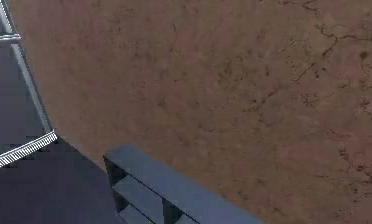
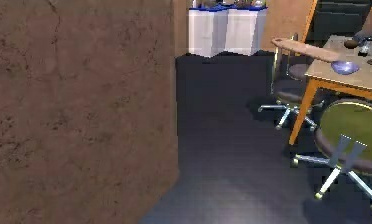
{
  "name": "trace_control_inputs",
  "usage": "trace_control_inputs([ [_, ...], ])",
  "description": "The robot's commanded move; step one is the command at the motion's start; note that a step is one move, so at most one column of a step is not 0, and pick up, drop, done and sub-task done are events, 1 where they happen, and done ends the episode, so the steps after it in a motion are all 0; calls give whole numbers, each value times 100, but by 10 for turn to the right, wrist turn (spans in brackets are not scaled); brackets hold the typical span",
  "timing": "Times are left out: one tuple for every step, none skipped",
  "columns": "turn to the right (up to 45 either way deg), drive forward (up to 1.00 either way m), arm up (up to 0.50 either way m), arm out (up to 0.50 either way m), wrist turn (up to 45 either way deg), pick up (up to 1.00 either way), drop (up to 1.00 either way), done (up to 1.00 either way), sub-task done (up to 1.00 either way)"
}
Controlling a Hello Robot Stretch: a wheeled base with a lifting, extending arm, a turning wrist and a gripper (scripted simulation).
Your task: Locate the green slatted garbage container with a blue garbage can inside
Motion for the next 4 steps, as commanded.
trace_control_inputs([
  [-450,0,0,0,0,0,0,0,0],
  [-450,0,0,0,0,0,0,0,0],
  [-150,0,0,0,0,0,0,0,0],
  [0,0,0,0,0,0,0,100,0],
])
